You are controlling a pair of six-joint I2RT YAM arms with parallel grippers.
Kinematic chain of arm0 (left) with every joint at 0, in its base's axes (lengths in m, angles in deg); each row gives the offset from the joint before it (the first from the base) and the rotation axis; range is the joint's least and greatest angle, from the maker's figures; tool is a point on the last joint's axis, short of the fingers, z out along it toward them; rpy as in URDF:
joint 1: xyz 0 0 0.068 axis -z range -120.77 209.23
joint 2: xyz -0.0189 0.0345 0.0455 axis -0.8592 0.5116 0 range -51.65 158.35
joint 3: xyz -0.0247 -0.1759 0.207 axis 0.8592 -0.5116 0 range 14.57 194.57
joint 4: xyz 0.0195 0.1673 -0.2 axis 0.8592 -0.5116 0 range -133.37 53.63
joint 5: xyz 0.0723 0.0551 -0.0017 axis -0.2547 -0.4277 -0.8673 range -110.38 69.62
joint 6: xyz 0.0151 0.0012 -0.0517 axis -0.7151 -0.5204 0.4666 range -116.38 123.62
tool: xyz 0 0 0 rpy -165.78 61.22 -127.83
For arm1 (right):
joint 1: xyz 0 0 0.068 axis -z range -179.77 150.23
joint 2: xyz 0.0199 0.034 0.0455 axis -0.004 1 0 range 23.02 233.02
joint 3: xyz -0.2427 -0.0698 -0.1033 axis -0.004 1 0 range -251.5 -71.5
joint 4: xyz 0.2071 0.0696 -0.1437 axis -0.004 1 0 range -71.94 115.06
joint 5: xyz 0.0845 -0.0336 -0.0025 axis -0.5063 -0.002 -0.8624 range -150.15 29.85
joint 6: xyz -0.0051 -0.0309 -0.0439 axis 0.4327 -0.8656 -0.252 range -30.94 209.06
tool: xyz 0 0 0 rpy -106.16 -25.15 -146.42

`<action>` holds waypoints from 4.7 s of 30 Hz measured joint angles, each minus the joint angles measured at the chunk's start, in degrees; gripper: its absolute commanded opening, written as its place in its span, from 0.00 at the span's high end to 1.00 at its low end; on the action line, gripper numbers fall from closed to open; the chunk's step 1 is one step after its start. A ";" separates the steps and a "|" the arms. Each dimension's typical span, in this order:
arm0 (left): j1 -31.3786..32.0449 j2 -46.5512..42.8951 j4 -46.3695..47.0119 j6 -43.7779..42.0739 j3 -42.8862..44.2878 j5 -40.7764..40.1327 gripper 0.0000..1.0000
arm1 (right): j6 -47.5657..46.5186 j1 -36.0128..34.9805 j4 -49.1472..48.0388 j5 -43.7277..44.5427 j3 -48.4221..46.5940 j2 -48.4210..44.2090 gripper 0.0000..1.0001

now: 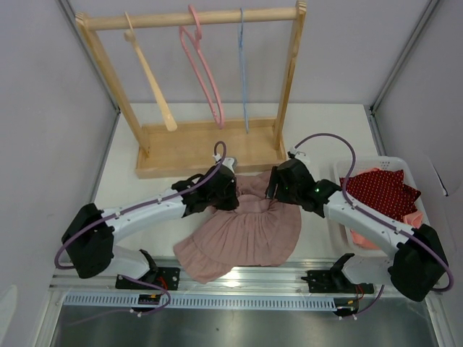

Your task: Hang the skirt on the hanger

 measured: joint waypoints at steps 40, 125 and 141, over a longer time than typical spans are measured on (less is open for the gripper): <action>-0.50 -19.63 -11.93 -0.85 -2.60 -6.25 1.00 | -13.09 0.87 6.62 -3.28 -24.55 19.54 1.00; -16.39 3.26 -26.18 -22.93 79.17 -36.98 0.16 | -1.57 -3.63 6.80 6.47 -5.27 -8.85 0.36; -23.45 14.88 -30.38 -23.87 78.71 -34.84 0.27 | -3.96 -0.66 5.77 2.75 -5.88 -8.11 0.35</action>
